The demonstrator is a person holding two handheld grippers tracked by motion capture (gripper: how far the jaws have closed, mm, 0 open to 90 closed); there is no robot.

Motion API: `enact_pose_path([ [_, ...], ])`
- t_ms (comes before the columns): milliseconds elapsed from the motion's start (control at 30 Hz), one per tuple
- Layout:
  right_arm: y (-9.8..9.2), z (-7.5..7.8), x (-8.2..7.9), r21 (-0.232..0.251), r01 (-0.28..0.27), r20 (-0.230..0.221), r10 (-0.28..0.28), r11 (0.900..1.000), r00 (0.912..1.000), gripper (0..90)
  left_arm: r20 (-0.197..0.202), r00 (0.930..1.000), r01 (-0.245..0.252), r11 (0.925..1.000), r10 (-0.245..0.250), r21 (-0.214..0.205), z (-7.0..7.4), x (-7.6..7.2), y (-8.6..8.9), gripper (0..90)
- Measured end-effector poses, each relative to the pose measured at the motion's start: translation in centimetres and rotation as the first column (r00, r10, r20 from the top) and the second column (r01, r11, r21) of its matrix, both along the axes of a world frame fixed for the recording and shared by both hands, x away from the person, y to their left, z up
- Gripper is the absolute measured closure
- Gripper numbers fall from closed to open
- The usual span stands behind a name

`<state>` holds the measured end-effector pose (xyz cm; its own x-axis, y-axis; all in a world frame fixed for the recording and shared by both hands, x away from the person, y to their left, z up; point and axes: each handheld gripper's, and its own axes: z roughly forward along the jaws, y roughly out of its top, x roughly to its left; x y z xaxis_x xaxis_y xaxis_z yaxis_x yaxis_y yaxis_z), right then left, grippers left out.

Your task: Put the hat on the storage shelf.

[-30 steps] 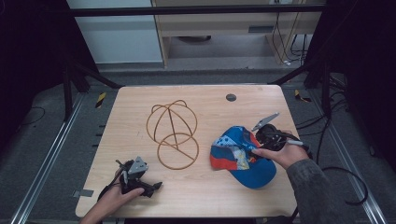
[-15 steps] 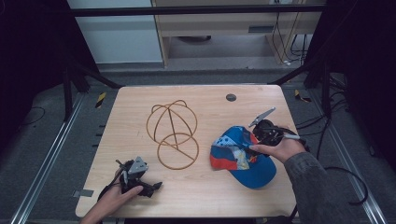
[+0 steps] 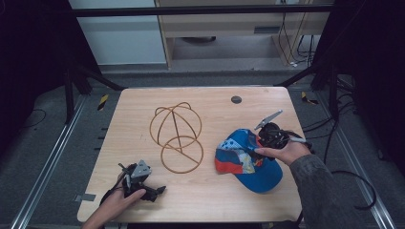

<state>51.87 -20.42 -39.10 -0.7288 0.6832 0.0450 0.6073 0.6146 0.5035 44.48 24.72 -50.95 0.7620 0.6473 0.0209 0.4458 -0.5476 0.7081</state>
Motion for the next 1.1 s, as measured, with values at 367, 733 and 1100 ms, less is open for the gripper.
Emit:
enact_pose_path([
  [367,1.4,-2.1,-0.3,-0.033,-0.006,-0.029,0.005,0.9994,0.9996,42.3,0.0,1.0,-0.001,1.0,0.001,-0.001,0.0,0.0,0.0,0.0],
  [733,1.8,-2.6,-0.1,-0.04,-0.02,-0.047,0.018,0.999,0.9987,78.7,-0.001,1.0,-0.003,1.0,0.003,0.0,0.0,-0.1,0.0,0.0],
  [1100,1.2,-1.4,-0.4,-0.025,-0.031,-0.033,0.03,0.9992,0.999,89.9,-0.002,1.0,-0.003,1.0,0.003,0.0,0.0,0.0,0.0,0.0],
])
